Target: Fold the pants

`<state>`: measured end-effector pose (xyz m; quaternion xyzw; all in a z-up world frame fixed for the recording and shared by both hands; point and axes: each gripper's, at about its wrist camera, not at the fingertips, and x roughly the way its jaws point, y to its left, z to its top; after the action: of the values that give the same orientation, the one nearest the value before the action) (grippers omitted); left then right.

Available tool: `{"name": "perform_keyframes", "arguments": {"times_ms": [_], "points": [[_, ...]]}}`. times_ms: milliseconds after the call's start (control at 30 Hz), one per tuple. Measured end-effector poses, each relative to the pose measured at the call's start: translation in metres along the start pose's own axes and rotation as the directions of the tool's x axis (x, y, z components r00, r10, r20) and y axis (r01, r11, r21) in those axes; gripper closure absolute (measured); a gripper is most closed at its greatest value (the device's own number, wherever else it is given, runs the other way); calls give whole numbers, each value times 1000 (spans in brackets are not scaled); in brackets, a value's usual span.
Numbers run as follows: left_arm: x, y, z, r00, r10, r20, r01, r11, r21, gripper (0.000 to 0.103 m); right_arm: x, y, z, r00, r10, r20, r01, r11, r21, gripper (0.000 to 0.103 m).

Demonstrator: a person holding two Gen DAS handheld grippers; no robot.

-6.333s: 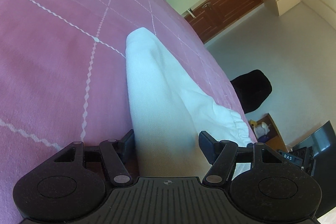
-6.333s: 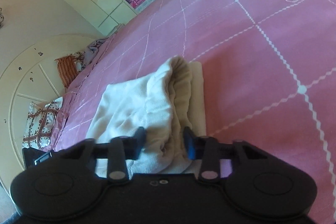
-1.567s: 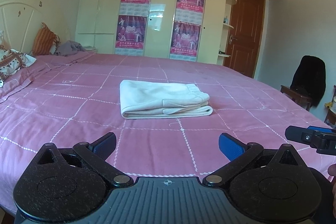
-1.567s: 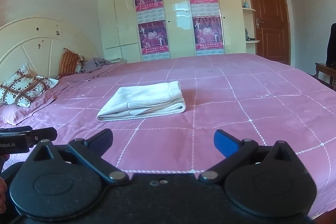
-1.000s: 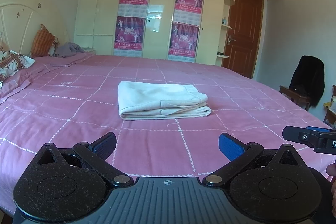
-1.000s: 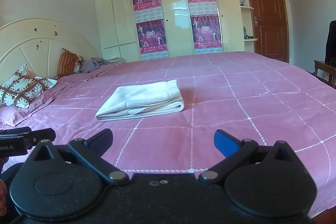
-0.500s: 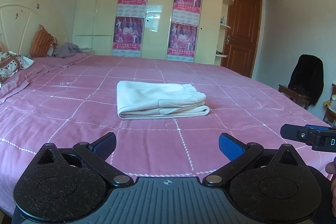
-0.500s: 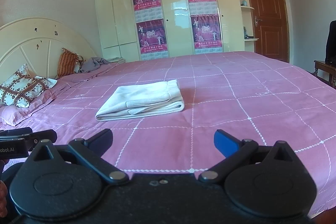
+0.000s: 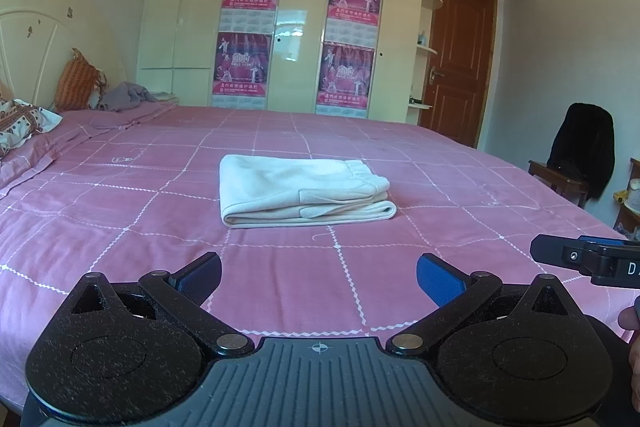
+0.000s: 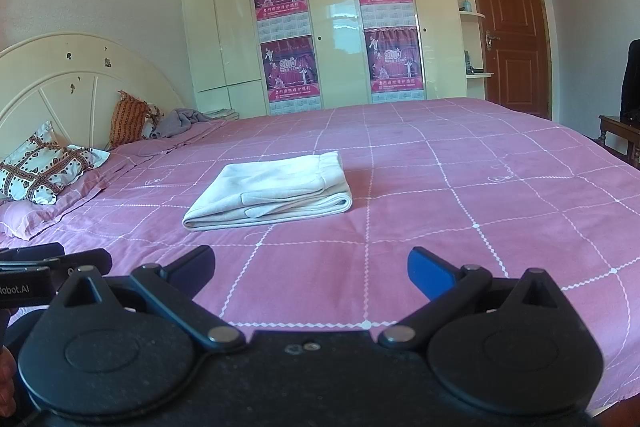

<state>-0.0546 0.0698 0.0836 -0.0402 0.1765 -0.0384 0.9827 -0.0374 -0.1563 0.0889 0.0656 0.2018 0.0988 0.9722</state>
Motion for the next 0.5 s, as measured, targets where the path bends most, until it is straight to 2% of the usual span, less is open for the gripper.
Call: {"name": "perform_keyframes", "arguments": {"times_ms": [500], "points": [[-1,-1,0,1000,-1,-1,1,1000,-1,0,0,0,0,1000,1,0,-1,1000,0,0]]}}
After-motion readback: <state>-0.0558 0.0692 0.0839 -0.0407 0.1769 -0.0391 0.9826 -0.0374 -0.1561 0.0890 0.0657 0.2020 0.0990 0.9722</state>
